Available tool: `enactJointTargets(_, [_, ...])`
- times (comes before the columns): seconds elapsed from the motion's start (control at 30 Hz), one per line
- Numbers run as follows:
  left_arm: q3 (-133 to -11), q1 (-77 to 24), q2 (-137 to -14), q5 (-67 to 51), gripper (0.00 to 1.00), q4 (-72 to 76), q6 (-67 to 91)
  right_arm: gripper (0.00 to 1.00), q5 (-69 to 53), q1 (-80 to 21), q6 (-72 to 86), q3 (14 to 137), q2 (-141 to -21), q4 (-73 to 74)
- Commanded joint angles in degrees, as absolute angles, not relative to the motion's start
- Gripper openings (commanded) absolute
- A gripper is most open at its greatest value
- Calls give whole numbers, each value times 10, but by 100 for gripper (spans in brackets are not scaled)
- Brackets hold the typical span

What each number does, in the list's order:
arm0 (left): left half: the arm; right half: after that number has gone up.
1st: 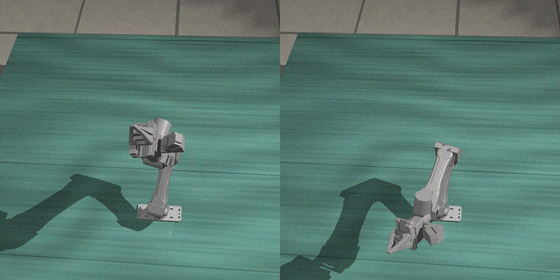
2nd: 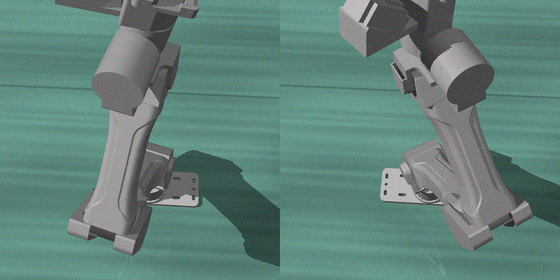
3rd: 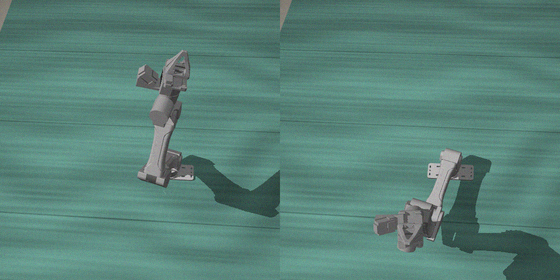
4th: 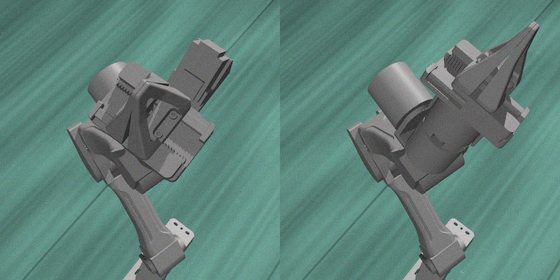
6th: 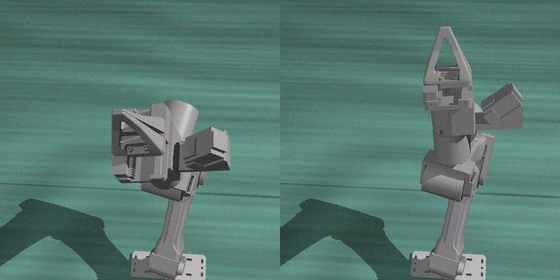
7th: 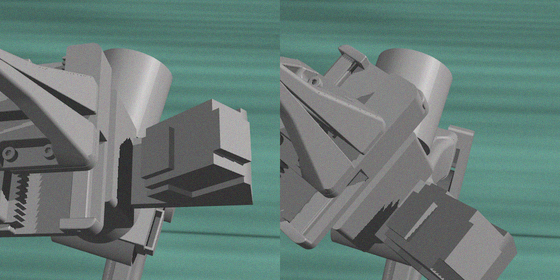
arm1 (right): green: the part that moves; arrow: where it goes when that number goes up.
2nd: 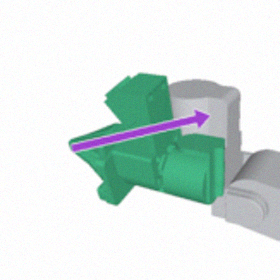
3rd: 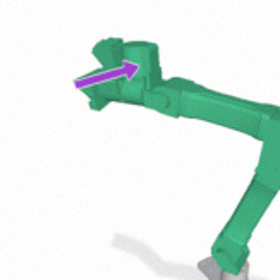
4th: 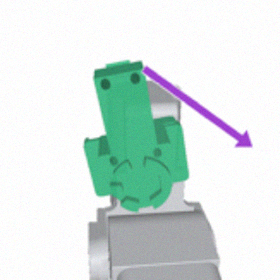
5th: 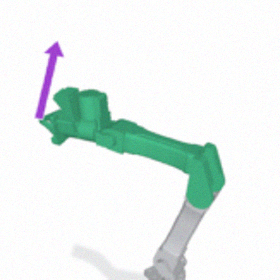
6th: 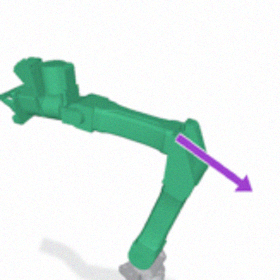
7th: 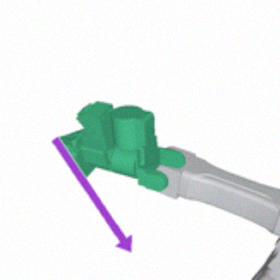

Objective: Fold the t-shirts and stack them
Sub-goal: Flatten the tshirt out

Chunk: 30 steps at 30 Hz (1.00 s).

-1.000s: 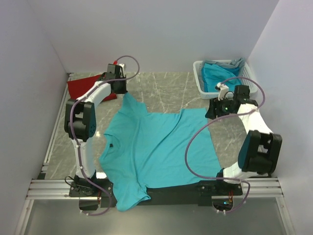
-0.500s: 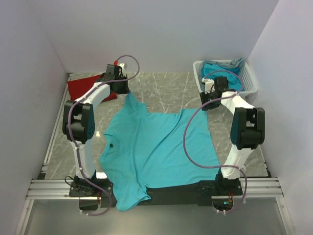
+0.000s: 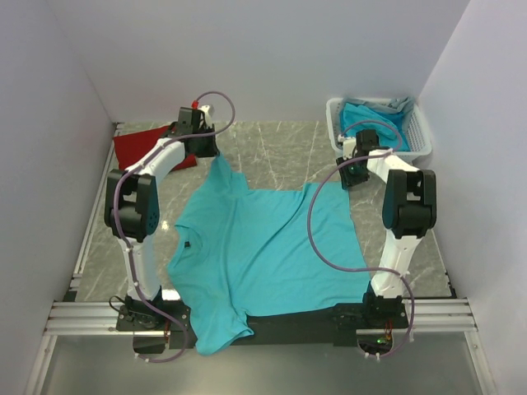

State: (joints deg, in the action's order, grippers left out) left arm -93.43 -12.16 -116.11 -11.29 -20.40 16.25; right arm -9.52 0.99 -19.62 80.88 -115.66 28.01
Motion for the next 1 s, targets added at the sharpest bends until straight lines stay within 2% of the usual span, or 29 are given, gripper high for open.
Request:
enactJointTargets(0.0, [-933,-121,-1121,-125,0,-188,167,43,-101,8,-209,842,-1172,299])
enactJointTargets(0.47, [-932,-121,-1119,-125,0,-189,165,43,-108,3,-227,864,-1199,338])
enactJointTargets(0.6, [-933,-120,-1120,-126,0,-190,165,35,-130,3,-243,859,-1193,345])
enactJointTargets(0.97, [-933,-118,-1116,-126,0,-191,164,6,-133,-15,-258,860,-1194,354])
